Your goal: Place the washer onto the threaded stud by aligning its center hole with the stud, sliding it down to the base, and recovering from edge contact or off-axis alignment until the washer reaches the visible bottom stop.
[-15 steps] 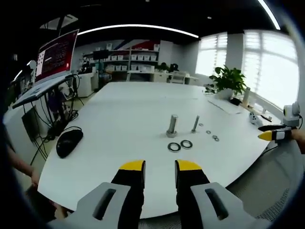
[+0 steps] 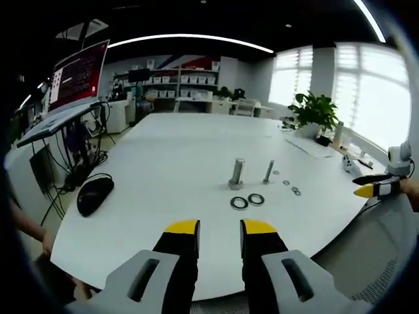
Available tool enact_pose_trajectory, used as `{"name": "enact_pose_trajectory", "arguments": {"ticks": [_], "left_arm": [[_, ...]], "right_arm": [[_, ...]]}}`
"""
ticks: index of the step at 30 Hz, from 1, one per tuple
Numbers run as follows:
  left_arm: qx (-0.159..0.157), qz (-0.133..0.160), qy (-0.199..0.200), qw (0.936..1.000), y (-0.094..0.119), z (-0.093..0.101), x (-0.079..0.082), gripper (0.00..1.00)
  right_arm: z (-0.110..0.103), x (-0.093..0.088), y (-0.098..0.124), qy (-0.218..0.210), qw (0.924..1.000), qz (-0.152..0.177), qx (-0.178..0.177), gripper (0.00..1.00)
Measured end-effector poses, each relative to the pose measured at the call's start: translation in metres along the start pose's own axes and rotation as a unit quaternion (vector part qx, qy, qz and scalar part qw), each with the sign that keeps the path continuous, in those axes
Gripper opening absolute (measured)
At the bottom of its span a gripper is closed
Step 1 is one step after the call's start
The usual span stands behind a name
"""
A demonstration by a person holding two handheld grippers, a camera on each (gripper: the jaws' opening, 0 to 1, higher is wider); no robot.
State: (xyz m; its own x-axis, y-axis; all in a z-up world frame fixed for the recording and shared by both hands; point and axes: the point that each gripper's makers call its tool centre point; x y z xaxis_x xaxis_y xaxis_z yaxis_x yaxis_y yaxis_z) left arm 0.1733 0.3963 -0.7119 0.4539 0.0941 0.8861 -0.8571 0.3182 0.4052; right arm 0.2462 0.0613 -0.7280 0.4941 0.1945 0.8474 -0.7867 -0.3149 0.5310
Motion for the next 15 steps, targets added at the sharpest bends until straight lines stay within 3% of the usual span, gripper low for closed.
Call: {"name": "enact_pose_trajectory", "arguments": {"ticks": [15], "left_arm": [[0.002, -0.001, 0.003, 1.0000, 0.0001, -0.0004, -0.0005, 0.22]], "right_arm": [[-0.0043, -0.0030, -0.0002, 0.005, 0.9999, -0.010, 0.011, 0.69]]}}
Point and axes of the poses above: the point that each gripper's makers call its tool centre point, and the gripper's own axes: y roughly backward along the fingers, z roughly to its right, x roughly out of its top, and after that the axes turned 14 degrees about -x, right-handed
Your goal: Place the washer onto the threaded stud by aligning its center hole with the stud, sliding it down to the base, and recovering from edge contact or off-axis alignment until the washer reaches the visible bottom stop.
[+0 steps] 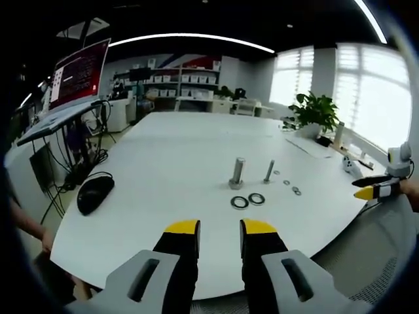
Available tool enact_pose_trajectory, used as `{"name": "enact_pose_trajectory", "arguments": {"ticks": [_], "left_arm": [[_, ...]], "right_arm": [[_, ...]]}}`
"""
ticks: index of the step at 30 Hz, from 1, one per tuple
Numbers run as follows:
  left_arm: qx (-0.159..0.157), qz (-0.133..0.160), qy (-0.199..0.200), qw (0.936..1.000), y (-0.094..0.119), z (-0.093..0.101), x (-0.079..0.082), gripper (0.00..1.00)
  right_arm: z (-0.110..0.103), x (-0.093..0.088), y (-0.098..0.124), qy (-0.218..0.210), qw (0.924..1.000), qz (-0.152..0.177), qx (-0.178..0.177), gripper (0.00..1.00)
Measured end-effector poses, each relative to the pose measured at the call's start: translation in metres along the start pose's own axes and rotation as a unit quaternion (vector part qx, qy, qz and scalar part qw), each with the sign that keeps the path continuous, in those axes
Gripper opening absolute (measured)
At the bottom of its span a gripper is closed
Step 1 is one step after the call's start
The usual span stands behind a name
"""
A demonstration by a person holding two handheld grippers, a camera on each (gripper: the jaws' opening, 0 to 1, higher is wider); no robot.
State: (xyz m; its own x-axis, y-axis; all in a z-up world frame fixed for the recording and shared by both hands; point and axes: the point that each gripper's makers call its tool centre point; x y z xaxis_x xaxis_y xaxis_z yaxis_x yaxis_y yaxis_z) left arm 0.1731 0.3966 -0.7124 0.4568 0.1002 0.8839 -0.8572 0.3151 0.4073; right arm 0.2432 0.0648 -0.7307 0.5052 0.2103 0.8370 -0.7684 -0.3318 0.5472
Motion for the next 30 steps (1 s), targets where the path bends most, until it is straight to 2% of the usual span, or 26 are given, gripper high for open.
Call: {"name": "enact_pose_trajectory", "arguments": {"ticks": [30], "left_arm": [[-0.002, -0.006, 0.003, 1.0000, -0.0008, 0.0002, -0.0020, 0.21]], "right_arm": [[-0.0023, 0.0000, 0.0001, 0.001, 1.0000, 0.000, 0.007, 0.67]]}}
Point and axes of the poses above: the point that each gripper's makers call its tool centre point, and the gripper's own axes: y roughly backward along the fingers, z roughly to its right, x roughly out of its top, and after that the axes turned 14 degrees about -x, right-handed
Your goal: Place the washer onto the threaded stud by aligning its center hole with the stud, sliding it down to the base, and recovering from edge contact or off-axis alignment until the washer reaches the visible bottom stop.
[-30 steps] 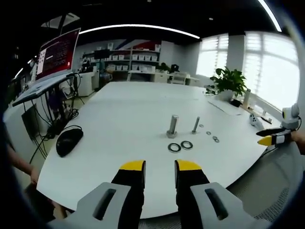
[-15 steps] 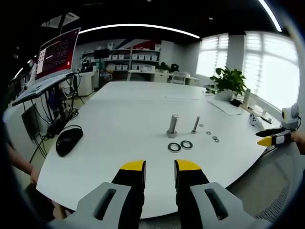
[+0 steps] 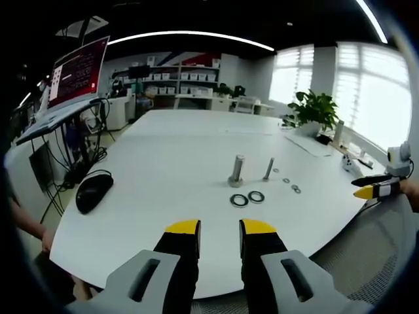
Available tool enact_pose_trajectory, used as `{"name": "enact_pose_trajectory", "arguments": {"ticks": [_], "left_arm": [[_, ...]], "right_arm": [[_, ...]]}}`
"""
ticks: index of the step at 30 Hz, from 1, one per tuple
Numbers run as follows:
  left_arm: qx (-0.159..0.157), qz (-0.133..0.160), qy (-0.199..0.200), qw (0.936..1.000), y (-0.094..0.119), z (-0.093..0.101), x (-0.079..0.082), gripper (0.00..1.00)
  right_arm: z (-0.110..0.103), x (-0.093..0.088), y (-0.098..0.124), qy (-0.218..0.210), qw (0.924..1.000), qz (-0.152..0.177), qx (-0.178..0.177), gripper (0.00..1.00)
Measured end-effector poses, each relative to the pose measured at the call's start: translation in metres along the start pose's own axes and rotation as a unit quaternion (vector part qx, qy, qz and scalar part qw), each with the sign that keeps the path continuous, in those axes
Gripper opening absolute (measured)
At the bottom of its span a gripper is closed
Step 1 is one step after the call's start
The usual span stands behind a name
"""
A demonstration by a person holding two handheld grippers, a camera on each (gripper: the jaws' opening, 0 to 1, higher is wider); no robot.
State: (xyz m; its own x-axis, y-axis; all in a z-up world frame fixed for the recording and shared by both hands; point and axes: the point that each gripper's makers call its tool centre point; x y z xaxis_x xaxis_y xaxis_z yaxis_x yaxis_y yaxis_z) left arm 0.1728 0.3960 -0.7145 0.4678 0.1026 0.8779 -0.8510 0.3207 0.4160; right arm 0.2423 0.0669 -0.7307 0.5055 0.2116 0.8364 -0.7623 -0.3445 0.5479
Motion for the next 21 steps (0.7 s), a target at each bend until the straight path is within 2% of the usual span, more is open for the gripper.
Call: {"name": "enact_pose_trajectory", "arguments": {"ticks": [8, 13, 17, 21], "left_arm": [[-0.002, -0.005, -0.002, 1.0000, -0.0002, 0.0002, -0.0013, 0.21], [-0.005, -0.017, -0.003, 0.9998, -0.0012, 0.0014, -0.0045, 0.22], [0.001, -0.007, -0.001, 1.0000, 0.0002, -0.0003, -0.0018, 0.23], [-0.004, -0.016, -0.004, 0.9999, -0.0015, 0.0005, -0.0043, 0.23]], "right_arm": [[-0.0007, 0.0006, 0.0001, -0.001, 1.0000, 0.002, 0.004, 0.66], [-0.0007, 0.0001, -0.0001, 0.001, 1.0000, 0.000, 0.003, 0.66], [-0.0020, 0.0014, 0.0000, 0.001, 1.0000, 0.004, 0.007, 0.65], [-0.0009, 0.0015, 0.0000, 0.001, 1.0000, 0.004, 0.003, 0.65]]}}
Point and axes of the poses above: the point that each gripper's makers call its tool centre point, and the gripper's own axes: y roughly backward along the fingers, z roughly to its right, x roughly out of its top, and after that the axes turned 14 degrees about -x, right-handed
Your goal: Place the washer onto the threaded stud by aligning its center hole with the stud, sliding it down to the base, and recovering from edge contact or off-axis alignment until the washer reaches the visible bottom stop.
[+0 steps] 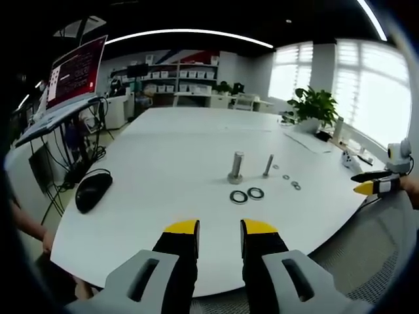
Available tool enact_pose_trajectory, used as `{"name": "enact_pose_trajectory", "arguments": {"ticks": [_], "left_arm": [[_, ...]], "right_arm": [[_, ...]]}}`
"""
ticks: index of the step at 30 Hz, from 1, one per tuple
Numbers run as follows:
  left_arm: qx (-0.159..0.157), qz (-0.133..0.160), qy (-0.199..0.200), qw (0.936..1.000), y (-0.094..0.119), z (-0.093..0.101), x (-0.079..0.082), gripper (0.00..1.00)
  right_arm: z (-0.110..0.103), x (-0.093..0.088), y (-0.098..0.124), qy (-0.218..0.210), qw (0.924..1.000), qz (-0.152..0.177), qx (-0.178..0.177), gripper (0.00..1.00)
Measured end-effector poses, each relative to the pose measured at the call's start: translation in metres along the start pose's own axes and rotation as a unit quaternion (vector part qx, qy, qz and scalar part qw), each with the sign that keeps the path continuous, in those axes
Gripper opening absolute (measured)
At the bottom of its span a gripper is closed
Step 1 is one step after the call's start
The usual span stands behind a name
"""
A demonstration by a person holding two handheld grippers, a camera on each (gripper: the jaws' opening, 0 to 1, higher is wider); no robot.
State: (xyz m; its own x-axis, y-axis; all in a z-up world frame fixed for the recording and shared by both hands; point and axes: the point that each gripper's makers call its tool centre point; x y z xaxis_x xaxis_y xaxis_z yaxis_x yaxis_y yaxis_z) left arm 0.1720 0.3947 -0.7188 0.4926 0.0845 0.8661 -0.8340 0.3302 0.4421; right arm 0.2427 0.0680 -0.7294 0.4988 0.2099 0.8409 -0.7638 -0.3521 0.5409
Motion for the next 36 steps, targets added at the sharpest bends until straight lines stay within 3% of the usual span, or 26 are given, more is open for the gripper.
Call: {"name": "enact_pose_trajectory", "arguments": {"ticks": [8, 10, 12, 18, 20, 22, 25, 27, 29, 30, 31, 34, 36], "left_arm": [[-0.005, -0.001, -0.001, 1.0000, -0.001, 0.002, 0.000, 0.23], [0.006, -0.010, -0.010, 0.9999, -0.001, -0.001, -0.001, 0.23], [0.007, -0.001, -0.011, 0.9999, 0.000, -0.001, 0.003, 0.23], [-0.012, -0.019, -0.016, 0.9996, -0.004, 0.005, -0.001, 0.24], [-0.014, -0.019, -0.017, 0.9996, -0.004, 0.006, -0.001, 0.24], [-0.019, -0.014, -0.008, 0.9997, -0.005, 0.007, 0.000, 0.24], [-0.084, -0.015, 0.043, 0.9955, -0.009, 0.022, 0.001, 0.24], [-0.106, 0.000, 0.060, 0.9926, -0.010, 0.025, 0.009, 0.25], [-0.119, -0.014, 0.083, 0.9893, -0.011, 0.026, 0.007, 0.24], [-0.126, -0.028, 0.089, 0.9876, -0.012, 0.026, 0.007, 0.24], [-0.128, -0.024, 0.082, 0.9881, -0.014, 0.024, 0.013, 0.24], [-0.141, -0.023, 0.043, 0.9889, -0.025, 0.019, 0.027, 0.23], [-0.146, -0.040, 0.021, 0.9882, -0.033, 0.016, 0.027, 0.22]], "right_arm": [[0.003, -0.003, -0.001, -0.002, 0.9999, -0.009, -0.010, 0.63], [0.003, -0.005, -0.001, 0.000, 0.9998, -0.015, -0.012, 0.63], [0.004, -0.005, -0.002, 0.001, 0.9998, -0.017, -0.014, 0.63], [0.010, -0.015, -0.003, -0.004, 0.9984, -0.047, -0.032, 0.63], [0.010, -0.026, -0.003, 0.006, 0.9964, -0.078, -0.032, 0.65], [0.010, -0.028, -0.005, 0.008, 0.9959, -0.085, -0.032, 0.65], [0.013, -0.028, -0.004, 0.009, 0.9957, -0.084, -0.040, 0.65], [0.015, -0.029, -0.004, 0.007, 0.9950, -0.089, -0.045, 0.65], [0.016, -0.029, -0.003, 0.005, 0.9950, -0.088, -0.047, 0.67], [0.008, -0.020, -0.004, -0.008, 0.9977, -0.062, -0.024, 0.69], [0.005, -0.018, -0.004, -0.018, 0.9982, -0.055, -0.015, 0.69], [0.011, -0.035, -0.003, 0.015, 0.9937, -0.107, -0.030, 0.68], [0.008, -0.032, -0.004, 0.008, 0.9949, -0.097, -0.026, 0.68]]}}
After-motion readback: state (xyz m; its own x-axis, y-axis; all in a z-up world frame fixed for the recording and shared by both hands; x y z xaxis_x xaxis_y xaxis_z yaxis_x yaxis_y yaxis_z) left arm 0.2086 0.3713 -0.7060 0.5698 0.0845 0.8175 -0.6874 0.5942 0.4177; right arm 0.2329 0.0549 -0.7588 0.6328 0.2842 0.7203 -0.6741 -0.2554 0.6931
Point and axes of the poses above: the point that each gripper's makers call its tool centre point, and the gripper's own axes: y roughly backward along the fingers, z roughly to its right, x roughly out of its top, and after that the axes turned 14 degrees about -x, right-handed
